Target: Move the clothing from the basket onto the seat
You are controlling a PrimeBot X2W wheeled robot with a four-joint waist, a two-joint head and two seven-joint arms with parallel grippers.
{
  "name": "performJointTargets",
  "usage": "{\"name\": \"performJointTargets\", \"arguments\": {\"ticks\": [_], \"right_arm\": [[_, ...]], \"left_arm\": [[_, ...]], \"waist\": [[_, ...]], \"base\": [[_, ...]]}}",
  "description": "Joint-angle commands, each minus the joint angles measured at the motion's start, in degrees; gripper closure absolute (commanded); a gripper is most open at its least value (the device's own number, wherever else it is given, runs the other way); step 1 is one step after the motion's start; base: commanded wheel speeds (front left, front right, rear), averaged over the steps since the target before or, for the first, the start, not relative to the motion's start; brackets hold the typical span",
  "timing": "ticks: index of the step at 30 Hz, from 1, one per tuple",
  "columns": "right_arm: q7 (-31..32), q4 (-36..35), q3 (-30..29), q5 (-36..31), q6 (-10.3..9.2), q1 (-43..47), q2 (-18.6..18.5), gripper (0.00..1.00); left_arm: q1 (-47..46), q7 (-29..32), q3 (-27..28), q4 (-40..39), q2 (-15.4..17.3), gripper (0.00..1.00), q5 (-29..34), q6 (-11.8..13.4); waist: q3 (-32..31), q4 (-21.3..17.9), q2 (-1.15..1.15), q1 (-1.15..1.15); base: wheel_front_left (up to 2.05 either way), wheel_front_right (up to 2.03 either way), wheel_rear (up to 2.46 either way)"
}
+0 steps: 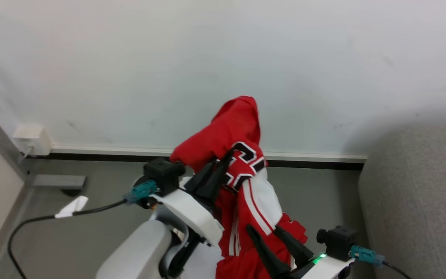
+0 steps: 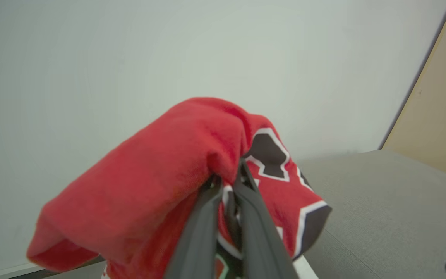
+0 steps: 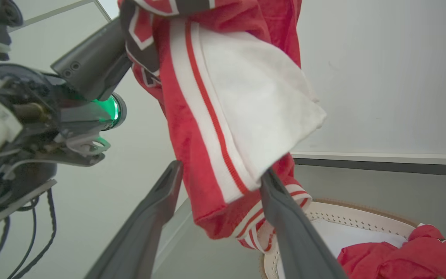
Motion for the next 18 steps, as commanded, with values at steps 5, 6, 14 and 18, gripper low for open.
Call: {"name": "performJointTargets", "arguments": {"ticks": [5, 6, 14, 18], "right_arm": [[0.05, 2.44, -0.35, 1.71, -0.12, -2.12, 0.63, 0.00], [0.05, 2.65, -0.60, 1.62, -0.12, -2.45, 0.73, 0.00], [0.05, 4.50, -4.01, -0.78, -0.12, -2.88, 1.71, 0.00], [0.05, 4.48, -4.77, -1.50, -0.12, -2.13, 1.98, 0.40]], "left_arm": [[-0.78, 0.52, -2.44, 0.63, -2.02, 1.00, 0.90, -1.04], [-0.74, 0.80, -2.93, 0.74, -2.30, 1.00, 0.83, -1.22], [0.10, 1.35, -5.72, 1.84, -3.51, 1.00, 0.00, -2.04], [0.25, 1.54, -6.31, 2.46, -3.70, 1.00, -0.31, -2.25]], "waist": [[-0.53, 4.45, 0.00, 0.00], [-0.59, 5.09, 0.00, 0.00], [-0.98, 8.64, 0.00, 0.00], [-1.10, 9.53, 0.00, 0.00]], "base": [[0.00, 0.00, 0.00], [0.00, 0.00, 0.00], [0.00, 0.00, 0.00], [0.00, 0.00, 0.00]]}}
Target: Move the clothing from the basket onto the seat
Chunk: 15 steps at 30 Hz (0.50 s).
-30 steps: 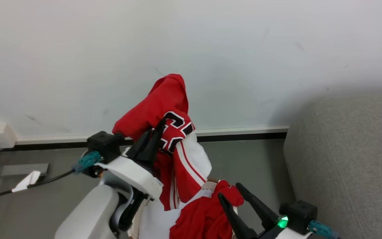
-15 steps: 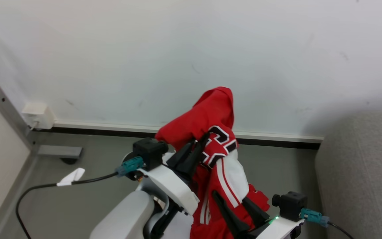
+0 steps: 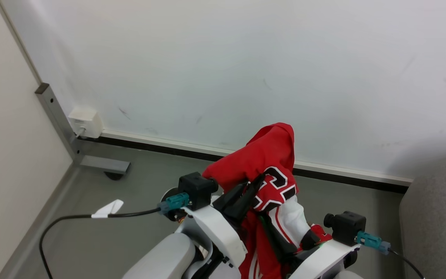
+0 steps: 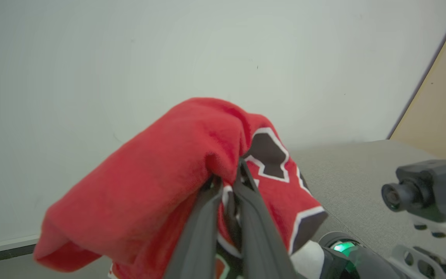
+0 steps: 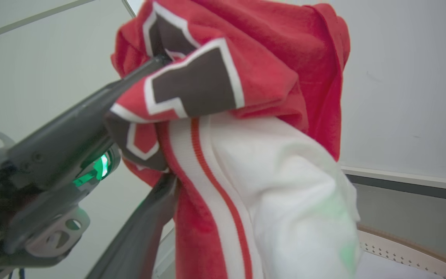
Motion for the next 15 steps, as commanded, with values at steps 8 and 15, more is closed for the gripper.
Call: {"name": "performJointTargets", "arguments": {"ticks": [8, 15], "right_arm": [[0.05, -1.62, -1.46, -2.79, -0.12, 0.71, -0.77, 1.00], [0.04, -3.60, -4.27, -5.38, -0.12, 2.52, -2.04, 1.00]], "left_arm": [[0.61, -0.13, 0.20, 1.34, 0.55, 1.00, -0.67, 0.40], [1.12, -0.64, 0.44, 2.52, 1.18, 0.89, -0.89, 1.18]], "waist": [[0.06, -0.27, 0.00, 0.00], [0.61, -2.61, 0.00, 0.00]], "base": [[0.00, 0.00, 0.00], [0.00, 0.00, 0.00]]}}
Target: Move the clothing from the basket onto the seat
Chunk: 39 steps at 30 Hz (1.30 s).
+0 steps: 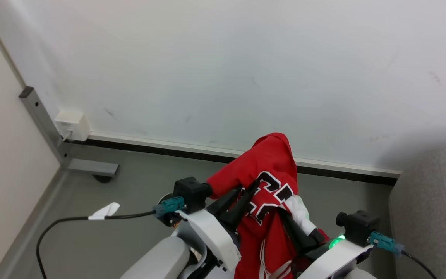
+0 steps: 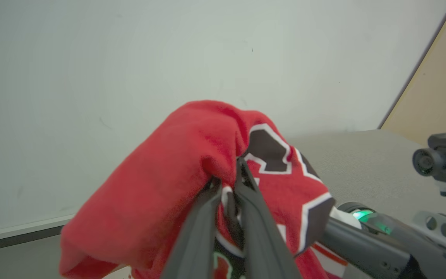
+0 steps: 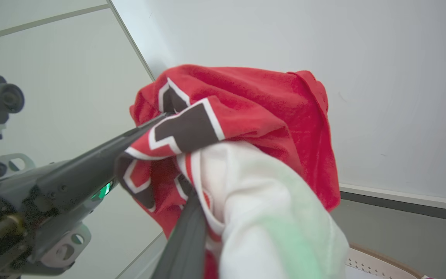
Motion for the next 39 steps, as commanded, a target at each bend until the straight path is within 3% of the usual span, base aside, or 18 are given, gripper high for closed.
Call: {"name": "performJointTargets", "arguments": {"ticks": [1, 2, 3, 4, 15, 30, 39], "right_arm": [[0.03, -0.74, -0.52, -1.03, -0.12, 0.75, -0.59, 1.00], [0.03, -1.03, -0.82, -1.51, -0.12, 0.99, -0.82, 1.00], [0.03, -1.32, -1.21, -1.94, -0.12, 1.13, -1.05, 1.00], [0.03, -1.50, -1.59, -2.32, -0.12, 1.11, -1.28, 1.00], [0.01, -3.76, -6.05, -7.52, -0.12, 0.63, -4.26, 1.00], [0.01, -13.28, -16.15, -13.31, -0.12, 2.25, -10.73, 1.00], [0.02, -17.88, -20.27, -15.27, -0.12, 5.08, -11.66, 1.00]], "left_arm": [[0.57, -0.44, 0.28, 0.24, 0.56, 0.77, -0.21, 0.35], [0.65, -0.41, 0.25, 0.40, 0.55, 0.59, -0.33, 0.35], [0.67, -0.45, 0.19, 0.50, 0.49, 0.14, -0.43, 0.29], [0.67, -0.56, 0.16, 0.53, 0.45, 0.00, -0.52, 0.28], [1.21, -1.73, 0.19, 0.08, 1.09, 0.00, -0.53, 0.67], [3.32, -4.42, 1.74, -2.59, 3.63, 0.00, 2.22, 0.98], [4.15, -4.72, 3.34, -5.24, 4.11, 0.00, 6.26, -0.01]], "waist": [[0.21, -0.95, 0.00, 0.00], [0.29, -1.39, 0.00, 0.00], [0.37, -1.84, 0.00, 0.00], [0.43, -2.34, 0.00, 0.00], [0.43, -8.32, 0.00, 0.00], [1.74, -24.57, 0.00, 0.00], [3.16, -32.02, 0.00, 0.00]], "base": [[0.00, 0.00, 0.00], [0.00, 0.00, 0.00], [0.00, 0.00, 0.00], [0.00, 0.00, 0.00], [0.00, 0.00, 0.00], [0.00, 0.00, 0.00], [0.00, 0.00, 0.00]]}}
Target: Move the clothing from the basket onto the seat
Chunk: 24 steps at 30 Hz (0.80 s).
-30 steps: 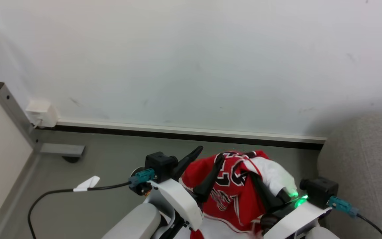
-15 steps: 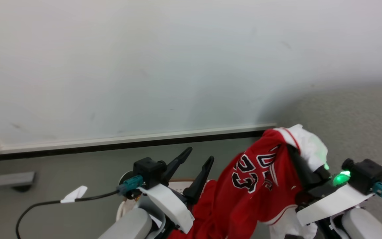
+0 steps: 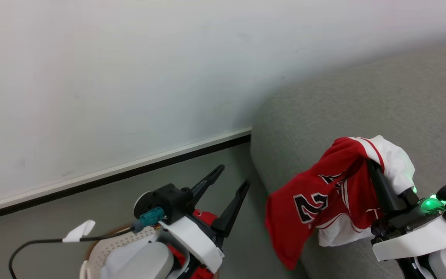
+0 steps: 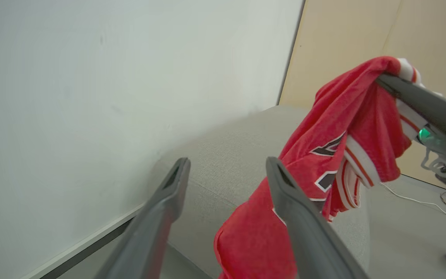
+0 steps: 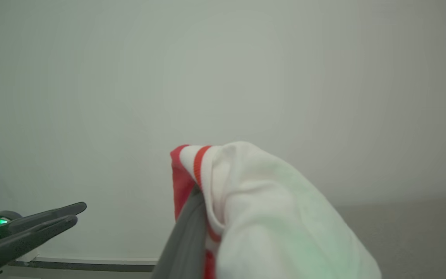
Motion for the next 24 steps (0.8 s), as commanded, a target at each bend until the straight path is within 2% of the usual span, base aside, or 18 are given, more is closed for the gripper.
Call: {"name": "performJointTargets", "arguments": {"ticks": [1, 8, 15, 20, 24], "right_arm": [[-0.01, -0.71, -0.34, -0.58, -0.12, 0.61, -0.18, 1.00], [0.00, -2.83, -1.51, -1.07, -0.12, 1.15, 0.64, 1.00], [-0.01, -3.75, -0.94, -1.58, -0.12, -3.68, -0.48, 1.00], [0.00, -3.63, -1.65, -2.39, -0.12, -11.08, -3.09, 1.00], [0.01, -3.10, -3.90, -3.48, -0.12, -16.72, -6.91, 1.00]], "left_arm": [[1.07, 0.00, 0.38, -0.07, 0.51, 0.00, 0.62, -0.13], [2.13, -0.02, 1.51, -0.72, 0.20, 0.00, 3.32, -1.06], [0.91, -0.03, 2.16, -1.20, 0.22, 0.00, 5.36, -1.83], [-0.82, -0.03, 1.37, -1.23, 1.24, 0.00, 5.98, -2.16], [-2.69, -0.03, 0.55, -1.74, 2.47, 0.00, 6.16, -2.43]], "waist": [[0.75, -2.14, 0.00, 0.00], [2.16, -5.09, 0.00, 0.00], [4.88, -5.49, 0.00, 0.00], [9.20, -4.24, 0.00, 0.00], [13.55, -2.69, 0.00, 0.00]], "base": [[0.00, 0.00, 0.00], [0.00, 0.00, 0.00], [0.00, 0.00, 0.00], [0.00, 0.00, 0.00], [0.00, 0.00, 0.00]]}}
